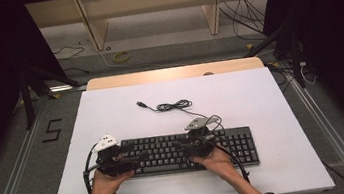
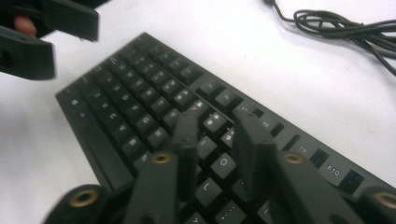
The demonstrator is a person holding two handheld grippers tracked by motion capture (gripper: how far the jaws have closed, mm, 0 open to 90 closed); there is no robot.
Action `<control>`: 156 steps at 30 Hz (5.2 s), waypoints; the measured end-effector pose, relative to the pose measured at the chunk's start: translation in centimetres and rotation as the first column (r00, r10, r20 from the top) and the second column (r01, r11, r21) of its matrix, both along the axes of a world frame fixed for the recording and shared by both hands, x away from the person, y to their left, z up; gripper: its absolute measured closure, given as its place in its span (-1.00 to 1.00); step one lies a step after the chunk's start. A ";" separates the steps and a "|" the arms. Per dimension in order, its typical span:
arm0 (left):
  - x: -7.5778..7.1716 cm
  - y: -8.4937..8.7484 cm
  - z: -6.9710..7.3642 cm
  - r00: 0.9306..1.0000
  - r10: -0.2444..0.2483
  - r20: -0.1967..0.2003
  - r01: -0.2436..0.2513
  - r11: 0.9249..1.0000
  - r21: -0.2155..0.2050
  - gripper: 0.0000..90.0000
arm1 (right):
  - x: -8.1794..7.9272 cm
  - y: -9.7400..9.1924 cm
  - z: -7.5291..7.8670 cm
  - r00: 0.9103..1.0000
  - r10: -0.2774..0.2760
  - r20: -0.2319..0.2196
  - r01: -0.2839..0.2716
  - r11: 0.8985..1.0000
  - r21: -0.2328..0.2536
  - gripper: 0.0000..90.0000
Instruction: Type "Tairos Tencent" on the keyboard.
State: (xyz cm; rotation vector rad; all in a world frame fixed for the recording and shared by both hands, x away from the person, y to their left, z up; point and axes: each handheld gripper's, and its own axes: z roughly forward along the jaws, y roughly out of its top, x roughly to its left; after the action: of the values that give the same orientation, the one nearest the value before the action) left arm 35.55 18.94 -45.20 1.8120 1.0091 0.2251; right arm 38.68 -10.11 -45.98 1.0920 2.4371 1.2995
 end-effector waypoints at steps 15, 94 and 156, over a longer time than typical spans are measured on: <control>-0.6 0.6 -0.2 1.000 0.014 0.005 -0.014 1.000 0.003 -0.37 | 0.5 0.7 -1.2 1.000 0.000 -0.029 -0.002 0.996 -0.090 1.00; 1.3 -0.7 -2.2 0.994 0.031 -0.106 -0.005 0.972 0.237 0.99 | -4.2 -3.4 1.3 0.998 0.027 0.062 -0.034 0.993 0.109 -0.30; -0.5 0.7 -0.5 0.999 0.035 -0.027 -0.034 0.999 0.014 -0.37 | -4.4 -1.2 0.9 0.996 0.079 0.047 -0.084 0.991 0.103 0.01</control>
State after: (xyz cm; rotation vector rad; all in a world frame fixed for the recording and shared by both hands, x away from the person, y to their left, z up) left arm 35.04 19.67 -45.71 1.8153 1.0611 0.2292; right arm 34.29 -11.35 -45.10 0.9872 2.4300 1.4757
